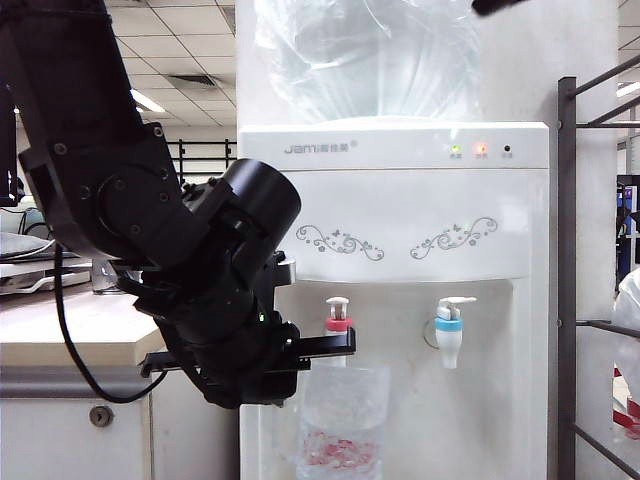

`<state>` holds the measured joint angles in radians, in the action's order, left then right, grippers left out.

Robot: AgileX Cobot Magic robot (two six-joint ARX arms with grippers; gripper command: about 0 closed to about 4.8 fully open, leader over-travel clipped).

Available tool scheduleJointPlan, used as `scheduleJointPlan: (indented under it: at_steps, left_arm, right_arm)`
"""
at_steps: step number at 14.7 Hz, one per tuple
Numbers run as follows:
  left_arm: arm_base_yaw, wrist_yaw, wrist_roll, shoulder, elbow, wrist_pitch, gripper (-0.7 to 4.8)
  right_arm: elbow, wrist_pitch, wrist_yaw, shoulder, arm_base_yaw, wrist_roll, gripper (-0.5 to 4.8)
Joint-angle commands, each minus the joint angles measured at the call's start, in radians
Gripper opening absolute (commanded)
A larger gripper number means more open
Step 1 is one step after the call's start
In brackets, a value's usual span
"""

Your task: Pick up the plastic mug from the left desk, go to the hot water outlet of the water dispenser, press the vertical switch to get some water, then put the mug back on the desk.

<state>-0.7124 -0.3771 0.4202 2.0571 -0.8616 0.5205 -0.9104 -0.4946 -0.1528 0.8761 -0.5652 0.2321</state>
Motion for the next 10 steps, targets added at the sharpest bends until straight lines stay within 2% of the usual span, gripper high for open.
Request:
scheduleJointPlan:
  at_steps: [1,8,10]
  left_arm:
    - [0.013,0.043,-0.072,-0.030,-0.040,0.188,-0.05]
    - [-0.071,0.064,-0.072,-0.030,-0.039,0.011,-0.05]
    - [-0.105,0.122,-0.068,-0.030,-0.039,-0.083,-0.05]
  right_arm:
    - [-0.003,-0.002,0.026,-0.017,0.000,-0.004,-0.05]
    - [-0.003,0.000,0.047,-0.018,0.001,0.005,-0.05]
    - [-0.003,0.010,0.047,-0.018,0.001,0.004,-0.05]
